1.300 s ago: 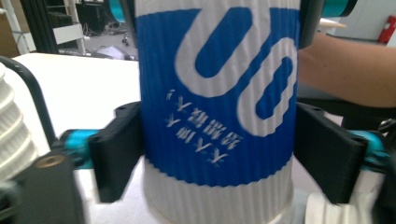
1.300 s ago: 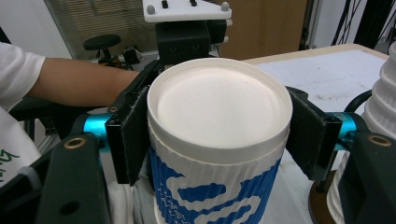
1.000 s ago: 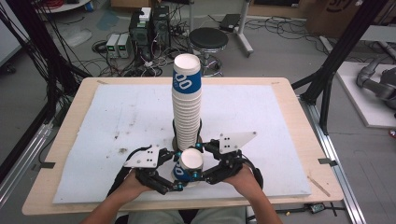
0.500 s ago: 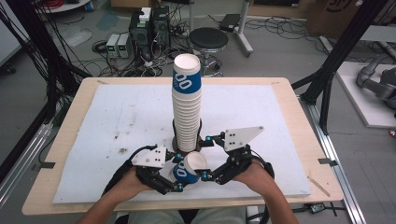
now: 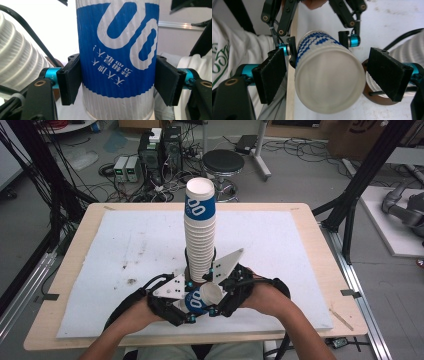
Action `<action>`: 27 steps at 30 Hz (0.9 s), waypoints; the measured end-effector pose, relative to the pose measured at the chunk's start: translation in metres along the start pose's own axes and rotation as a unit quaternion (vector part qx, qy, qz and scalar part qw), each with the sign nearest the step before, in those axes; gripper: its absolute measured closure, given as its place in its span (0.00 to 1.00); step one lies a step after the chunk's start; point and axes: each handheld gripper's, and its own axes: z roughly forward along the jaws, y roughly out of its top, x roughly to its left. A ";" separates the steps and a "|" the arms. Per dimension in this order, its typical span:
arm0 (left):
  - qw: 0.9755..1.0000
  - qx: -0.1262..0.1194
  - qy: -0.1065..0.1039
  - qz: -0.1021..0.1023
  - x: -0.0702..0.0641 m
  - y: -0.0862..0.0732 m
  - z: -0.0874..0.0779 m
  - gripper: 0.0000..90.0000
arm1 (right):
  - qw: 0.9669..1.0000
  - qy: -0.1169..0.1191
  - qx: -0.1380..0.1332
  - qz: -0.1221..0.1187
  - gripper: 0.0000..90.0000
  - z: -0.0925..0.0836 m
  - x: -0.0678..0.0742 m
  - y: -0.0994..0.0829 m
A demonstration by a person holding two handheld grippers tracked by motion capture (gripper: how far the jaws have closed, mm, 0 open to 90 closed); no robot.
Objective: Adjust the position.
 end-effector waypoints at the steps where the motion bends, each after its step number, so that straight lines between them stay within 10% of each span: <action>1: 1.000 0.004 -0.001 0.000 0.000 0.000 0.001 0.32 | 1.000 0.002 0.007 -0.005 0.18 0.002 0.000 0.002; 21: 0.999 0.029 -0.008 0.016 -0.004 0.001 0.005 0.33 | 0.996 0.028 0.077 -0.019 0.36 0.021 0.001 0.006; 27: 0.999 -0.035 -0.017 -0.006 0.001 -0.007 0.003 0.24 | 0.998 0.019 0.057 -0.005 0.35 0.017 0.001 -0.003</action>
